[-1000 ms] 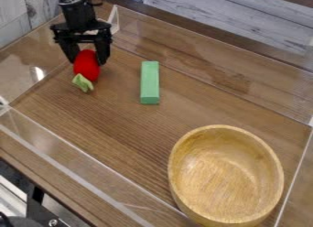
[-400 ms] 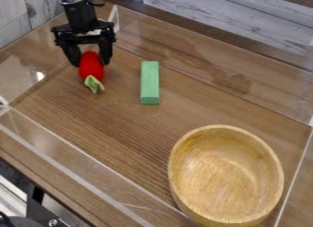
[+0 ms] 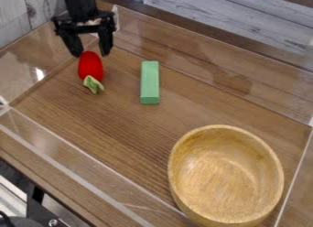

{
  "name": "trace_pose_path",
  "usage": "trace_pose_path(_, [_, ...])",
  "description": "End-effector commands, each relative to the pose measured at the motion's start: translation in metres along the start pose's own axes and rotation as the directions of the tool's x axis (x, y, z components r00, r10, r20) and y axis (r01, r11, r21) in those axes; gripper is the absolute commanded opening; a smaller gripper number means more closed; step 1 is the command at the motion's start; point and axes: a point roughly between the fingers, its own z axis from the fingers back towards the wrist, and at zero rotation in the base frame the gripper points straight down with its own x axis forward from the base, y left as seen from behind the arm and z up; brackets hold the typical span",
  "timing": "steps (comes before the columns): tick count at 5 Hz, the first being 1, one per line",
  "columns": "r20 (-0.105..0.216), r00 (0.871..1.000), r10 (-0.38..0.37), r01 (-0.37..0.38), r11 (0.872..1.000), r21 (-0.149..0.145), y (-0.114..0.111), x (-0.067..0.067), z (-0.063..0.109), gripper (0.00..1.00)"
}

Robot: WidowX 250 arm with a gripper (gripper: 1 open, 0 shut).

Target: Move the red object to the left side of the table

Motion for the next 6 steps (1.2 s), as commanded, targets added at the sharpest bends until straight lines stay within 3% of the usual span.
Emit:
trace_pose_path(1, [0.072, 0.994, -0.077, 0.077, 0.997, 0.004, -0.022, -0.002, 0.035, 1.0])
trace_pose_path(2, [0.058, 0.988, -0.14, 0.14, 0.99, 0.002, -0.029, -0.008, 0.038, 1.0])
trace_pose_path(3, [0.043, 0.974, -0.221, 0.221, 0.975, 0.003, -0.04, -0.016, 0.039, 1.0])
trace_pose_path(6, [-0.021, 0.919, -0.394, 0.394, 0.919, 0.009, -0.089, -0.035, 0.031, 1.0])
